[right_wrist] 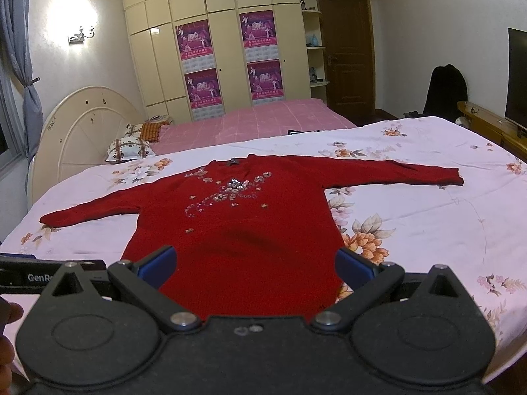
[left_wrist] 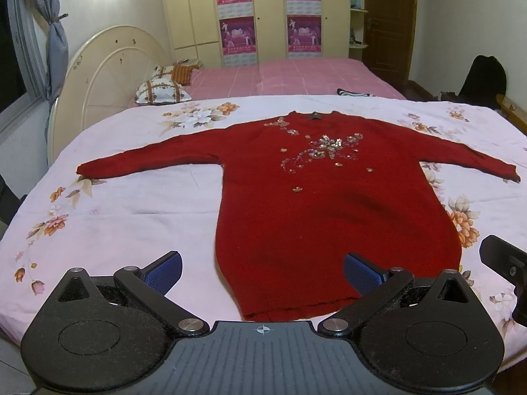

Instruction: Fold small clothes

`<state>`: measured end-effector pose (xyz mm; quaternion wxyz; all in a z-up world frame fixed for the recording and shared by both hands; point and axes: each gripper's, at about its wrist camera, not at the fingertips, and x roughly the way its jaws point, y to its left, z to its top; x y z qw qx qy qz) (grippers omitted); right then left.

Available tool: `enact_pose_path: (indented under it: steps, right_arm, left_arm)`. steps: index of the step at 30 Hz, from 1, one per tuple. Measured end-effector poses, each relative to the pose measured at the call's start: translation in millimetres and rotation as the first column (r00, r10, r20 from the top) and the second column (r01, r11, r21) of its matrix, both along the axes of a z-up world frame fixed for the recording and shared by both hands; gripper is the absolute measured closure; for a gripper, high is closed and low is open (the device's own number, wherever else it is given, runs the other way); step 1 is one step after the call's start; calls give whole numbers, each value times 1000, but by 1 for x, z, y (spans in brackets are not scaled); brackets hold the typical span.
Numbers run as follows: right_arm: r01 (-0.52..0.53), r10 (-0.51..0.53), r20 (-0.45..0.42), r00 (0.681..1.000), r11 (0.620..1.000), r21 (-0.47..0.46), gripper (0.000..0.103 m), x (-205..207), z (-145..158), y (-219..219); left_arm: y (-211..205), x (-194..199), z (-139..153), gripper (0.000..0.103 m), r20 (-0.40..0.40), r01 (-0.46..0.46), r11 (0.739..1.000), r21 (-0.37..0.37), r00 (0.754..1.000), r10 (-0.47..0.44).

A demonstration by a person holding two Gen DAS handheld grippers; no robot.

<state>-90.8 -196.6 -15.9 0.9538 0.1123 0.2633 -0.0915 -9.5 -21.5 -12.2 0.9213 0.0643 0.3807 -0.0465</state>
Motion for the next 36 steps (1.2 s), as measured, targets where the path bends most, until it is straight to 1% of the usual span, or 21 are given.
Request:
enact_pose_path:
  steps: [4, 8, 12, 14, 15, 17, 18, 21, 28, 29, 31, 36]
  right_arm:
    - [4, -4, 7, 1000, 1000, 10, 1, 1, -2, -3]
    - [14, -14, 2, 1000, 1000, -16, 1, 1, -3, -6]
    - [27, -28, 20, 999, 999, 42, 1, 11, -4, -11]
    - [38, -38, 17, 999, 999, 38, 1, 15, -5, -16]
    - [45, -45, -4, 999, 998, 50, 1, 18, -5, -18]
    - [58, -57, -10, 998, 997, 42, 1, 23, -7, -25]
    - [65, -63, -39, 997, 997, 37, 1, 27, -9, -29]
    - [77, -74, -83, 994, 996, 35, 1, 38, -14, -42]
    - [119, -118, -111, 987, 993, 7, 1, 76, -34, -83]
    - [124, -124, -105, 987, 992, 1, 1, 81, -37, -90]
    - [144, -143, -100, 985, 990, -1, 2, 93, -43, -107]
    - [186, -187, -129, 974, 982, -20, 3, 126, -63, -154]
  left_arm:
    - [-1, 2, -1, 0, 0, 1, 1000, 3, 1000, -1]
    - [-3, 8, -4, 0, 0, 1, 1000, 7, 1000, -1]
    - [-8, 18, -7, 0, -3, 1, 1000, 16, 1000, -1]
    - [-12, 24, -9, 0, -2, 3, 1000, 22, 1000, -3]
    - [-15, 28, -10, 0, -1, 4, 1000, 28, 1000, -4]
    - [-21, 36, -13, 0, -5, 6, 999, 37, 1000, -6]
    - [-24, 41, -15, 0, -7, 8, 999, 40, 1000, -8]
    - [-37, 59, -23, 0, -17, 14, 998, 55, 1000, -13]
    - [-72, 104, -42, 0, -44, 19, 997, 72, 999, -16]
    - [-77, 111, -45, 0, -44, 20, 997, 74, 999, -17]
    - [-90, 127, -52, 0, -51, 24, 997, 72, 999, -20]
    - [-122, 171, -73, 0, -83, 28, 997, 68, 996, -22]
